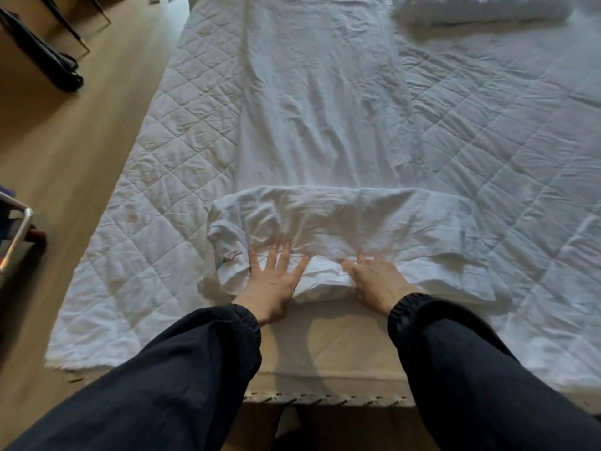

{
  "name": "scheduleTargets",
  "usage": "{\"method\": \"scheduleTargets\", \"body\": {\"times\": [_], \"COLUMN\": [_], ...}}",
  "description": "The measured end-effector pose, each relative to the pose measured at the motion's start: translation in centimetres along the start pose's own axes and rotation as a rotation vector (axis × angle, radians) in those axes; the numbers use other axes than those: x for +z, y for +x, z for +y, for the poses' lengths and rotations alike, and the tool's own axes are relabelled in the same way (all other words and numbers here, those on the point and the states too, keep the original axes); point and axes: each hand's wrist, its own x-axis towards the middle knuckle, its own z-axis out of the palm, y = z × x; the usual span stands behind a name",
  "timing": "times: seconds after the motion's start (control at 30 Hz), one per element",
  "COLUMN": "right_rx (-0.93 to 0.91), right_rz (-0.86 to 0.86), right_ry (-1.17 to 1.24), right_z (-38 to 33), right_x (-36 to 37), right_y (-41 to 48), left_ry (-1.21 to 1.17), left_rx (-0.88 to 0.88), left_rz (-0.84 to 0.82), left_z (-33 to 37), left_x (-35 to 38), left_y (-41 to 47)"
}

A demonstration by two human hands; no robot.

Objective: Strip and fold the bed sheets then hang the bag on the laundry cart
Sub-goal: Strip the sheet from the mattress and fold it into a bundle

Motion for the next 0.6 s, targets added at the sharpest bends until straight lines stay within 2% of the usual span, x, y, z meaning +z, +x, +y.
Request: {"method": "scheduleTargets", "body": {"times": [0.17,0.37,0.47,0.6], "right_rx": [-0.053,-0.113,-0.107,-0.030], "right_rz": [-0.058,-0.167,-0.196,-0.177], "right_ry": [0.086,0.046,0.125,0.225], "right_z": [-0.9,-1.2,-0.8,0.1], "right_x": [1.8,1.3,-1.5,-6.7], "right_y": [-5.5,-9.7,-9.6,-8.4], "left_ry": [-0.038,-0.060,-0.158,-0.325], "left_rx": [-0.008,0.048,0.107,0.113], "left_rz": [-0.083,-0.262,-0.251,-0.115], "left_z": [2.9,5.0,3.1,0.4], "left_x": [1.1,0.0,-3.5,-10.3], "left_y": [-6.2,-10.4,-10.0,-8.3]}}
